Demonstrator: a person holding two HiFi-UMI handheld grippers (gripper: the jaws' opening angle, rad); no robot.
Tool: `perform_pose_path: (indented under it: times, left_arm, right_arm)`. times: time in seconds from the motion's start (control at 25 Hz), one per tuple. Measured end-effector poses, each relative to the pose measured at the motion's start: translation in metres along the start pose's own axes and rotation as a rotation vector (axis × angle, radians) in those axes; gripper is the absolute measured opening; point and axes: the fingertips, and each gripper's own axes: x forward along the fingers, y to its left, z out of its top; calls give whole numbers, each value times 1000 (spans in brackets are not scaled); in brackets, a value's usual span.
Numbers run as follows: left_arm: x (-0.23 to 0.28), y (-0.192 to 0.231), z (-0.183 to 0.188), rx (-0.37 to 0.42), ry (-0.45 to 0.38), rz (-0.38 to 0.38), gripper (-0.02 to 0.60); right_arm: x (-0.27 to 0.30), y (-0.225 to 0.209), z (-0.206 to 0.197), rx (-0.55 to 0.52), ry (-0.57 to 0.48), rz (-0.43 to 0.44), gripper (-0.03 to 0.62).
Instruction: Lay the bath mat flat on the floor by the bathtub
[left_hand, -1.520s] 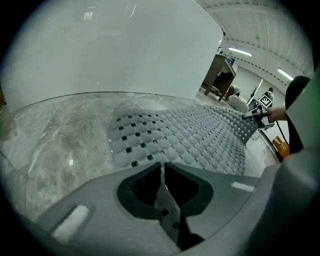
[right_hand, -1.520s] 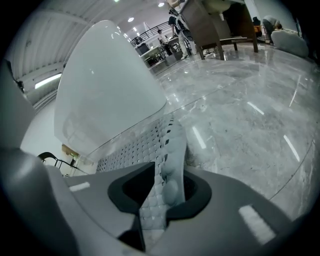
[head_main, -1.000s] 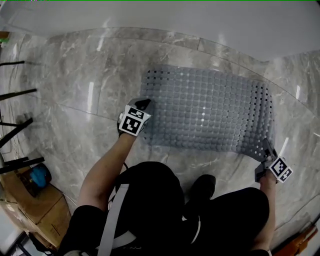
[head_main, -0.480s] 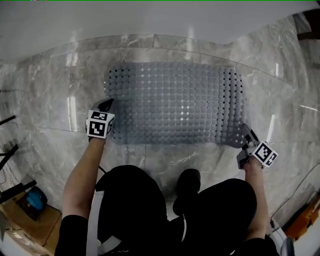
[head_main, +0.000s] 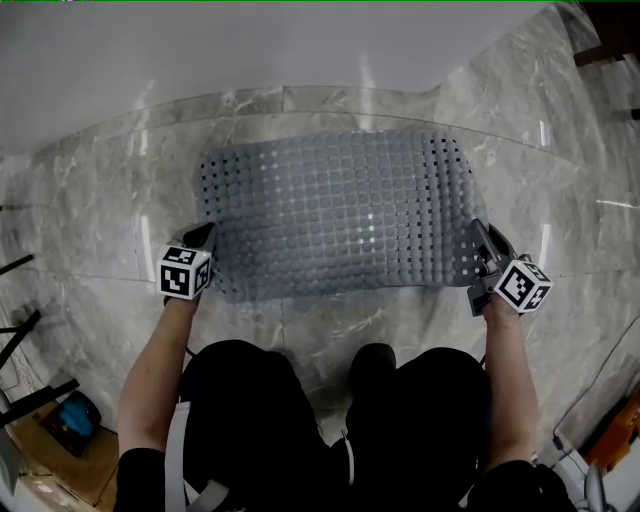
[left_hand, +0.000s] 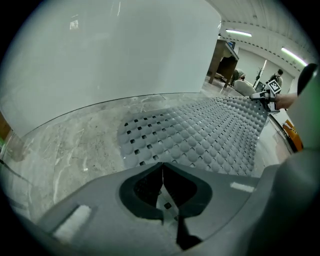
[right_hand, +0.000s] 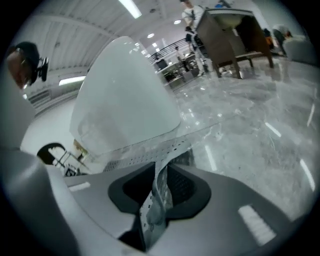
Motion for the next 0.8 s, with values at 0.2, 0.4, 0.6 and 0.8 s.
perform_pose_path:
  times: [0.2,0.4,0.6,0.8]
  left_arm:
    - [4,-5,-8,-19,3,-15,11]
    - [10,-9,-9,-37,-2,-28,9]
    - [14,-9,-6,-28,-2,-34,9]
    - [14,-9,-7,-37,0,-40,9]
  right_arm:
    - [-14,45,-10,-212,82,110,28]
    - [-23,14,-28,-125,108,22,31]
    - [-22,-73,-51,133,117,-190,125]
    - [-33,-90,-15,127,-73,-269,132]
